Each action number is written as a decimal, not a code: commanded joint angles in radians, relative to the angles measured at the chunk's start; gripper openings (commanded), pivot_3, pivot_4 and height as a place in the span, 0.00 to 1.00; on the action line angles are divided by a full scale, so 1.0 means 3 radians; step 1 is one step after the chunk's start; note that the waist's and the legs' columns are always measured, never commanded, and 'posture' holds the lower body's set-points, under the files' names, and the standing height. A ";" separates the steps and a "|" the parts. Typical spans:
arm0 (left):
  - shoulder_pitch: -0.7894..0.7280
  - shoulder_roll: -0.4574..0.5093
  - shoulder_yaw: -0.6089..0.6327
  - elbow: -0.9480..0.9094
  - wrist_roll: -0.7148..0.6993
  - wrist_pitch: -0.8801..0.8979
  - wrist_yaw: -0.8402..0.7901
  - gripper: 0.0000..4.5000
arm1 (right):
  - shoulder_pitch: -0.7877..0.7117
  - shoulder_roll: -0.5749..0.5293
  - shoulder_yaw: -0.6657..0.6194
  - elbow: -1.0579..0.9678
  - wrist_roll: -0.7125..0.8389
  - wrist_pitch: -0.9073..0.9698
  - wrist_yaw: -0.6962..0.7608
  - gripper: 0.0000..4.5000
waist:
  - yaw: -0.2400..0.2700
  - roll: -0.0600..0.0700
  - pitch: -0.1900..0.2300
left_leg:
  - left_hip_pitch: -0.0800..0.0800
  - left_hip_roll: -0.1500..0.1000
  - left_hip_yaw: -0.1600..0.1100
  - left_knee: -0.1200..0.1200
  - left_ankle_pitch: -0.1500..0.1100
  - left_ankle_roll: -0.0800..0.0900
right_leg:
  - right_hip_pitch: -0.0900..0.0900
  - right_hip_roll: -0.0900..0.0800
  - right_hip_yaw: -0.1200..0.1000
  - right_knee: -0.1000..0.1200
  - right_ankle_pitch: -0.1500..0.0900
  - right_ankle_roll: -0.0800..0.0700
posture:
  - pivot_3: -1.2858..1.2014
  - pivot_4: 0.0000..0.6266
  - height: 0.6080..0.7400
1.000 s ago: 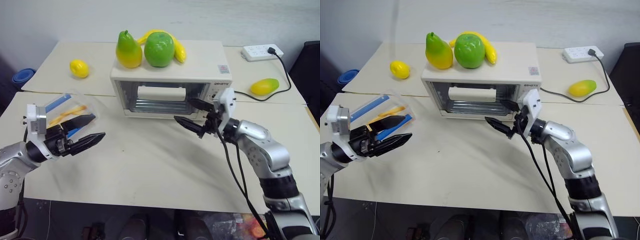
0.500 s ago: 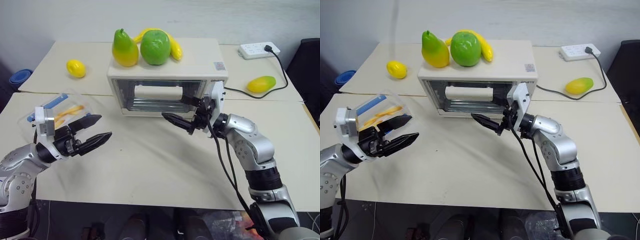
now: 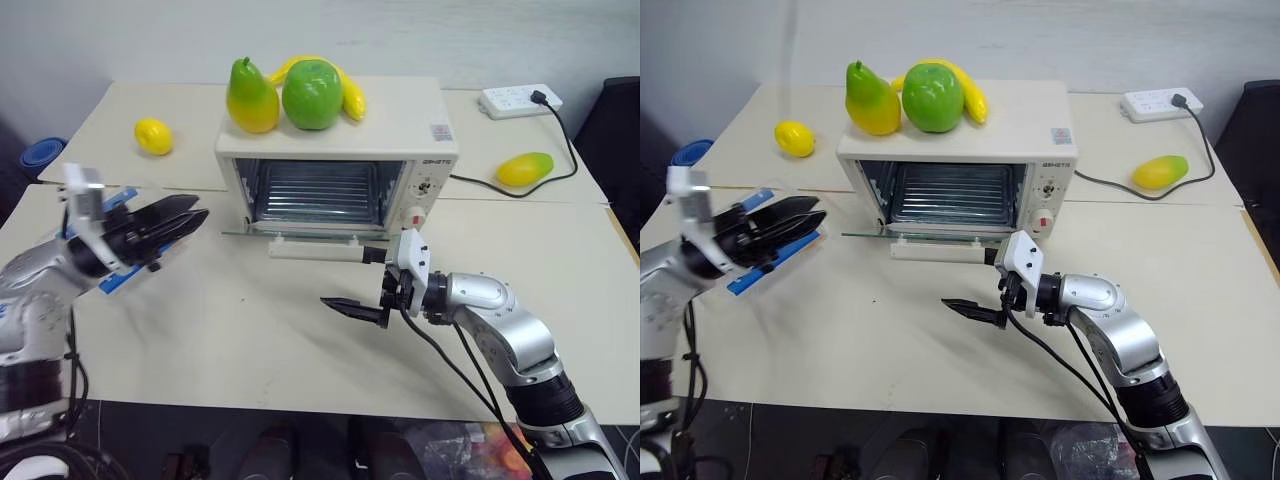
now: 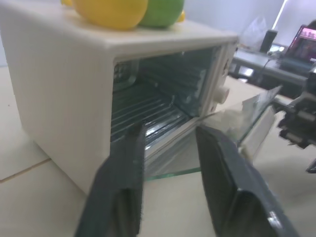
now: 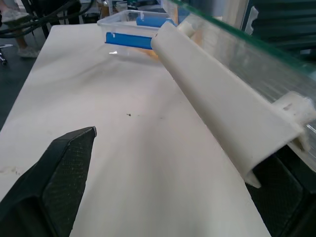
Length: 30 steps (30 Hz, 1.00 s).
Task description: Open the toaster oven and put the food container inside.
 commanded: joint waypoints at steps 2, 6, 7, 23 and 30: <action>-0.0185 -0.0180 -0.0141 0.0213 0.0221 -0.0307 -0.0085 0.00 | 0.0087 0.0015 -0.0034 -0.0037 -0.0033 -0.0088 -0.0002 1.00 | -0.0009 -0.0002 0.0000 | -0.0003 0.0000 0.0000 0.0001 -0.0001 0.0000 | -0.0002 0.0000 0.0000 0.0003 0.0000 0.0000 | 0.52 0.24 1.00; -0.0139 -0.0398 -0.0341 0.0195 0.0407 -0.0500 -0.0116 0.00 | 0.0393 -0.0068 -0.0107 -0.0070 -0.0117 -0.0172 -0.0037 1.00 | 0.0001 -0.0004 0.0000 | -0.0004 0.0001 0.0000 0.0007 -0.0001 0.0000 | -0.0003 0.0001 -0.0001 0.0004 0.0000 0.0000 | 0.52 0.24 1.00; -0.0073 -0.0402 -0.0396 0.0164 0.0462 -0.0552 -0.0176 0.00 | 0.0532 -0.0113 -0.0162 -0.0101 -0.0116 -0.0209 -0.0030 1.00 | 0.0005 -0.0004 -0.0001 | -0.0004 0.0000 0.0000 0.0007 -0.0001 0.0000 | -0.0002 0.0000 -0.0001 0.0003 0.0000 0.0000 | 0.52 0.24 1.00; 0.1201 -0.0812 0.0093 -0.0200 0.0648 -0.1395 0.0501 0.04 | 0.1649 -0.0231 -0.1060 -0.0305 0.0152 -0.0986 -0.0037 1.00 | -0.0009 -0.0007 -0.0002 | 0.0008 0.0008 0.0004 0.0017 -0.0005 -0.0001 | 0.0009 0.0009 0.0007 0.0012 0.0001 0.0002 | 0.52 0.24 1.00; 0.2110 -0.1047 0.0778 -0.0947 0.0142 -0.1116 0.1117 0.44 | 0.1171 0.0093 -0.0944 -0.0133 0.0392 -0.1022 0.0024 1.00 | 0.0018 -0.0007 -0.0002 | 0.0008 0.0009 0.0004 0.0018 -0.0007 0.0000 | 0.0011 0.0008 0.0009 0.0008 0.0001 0.0002 | 0.52 0.24 1.00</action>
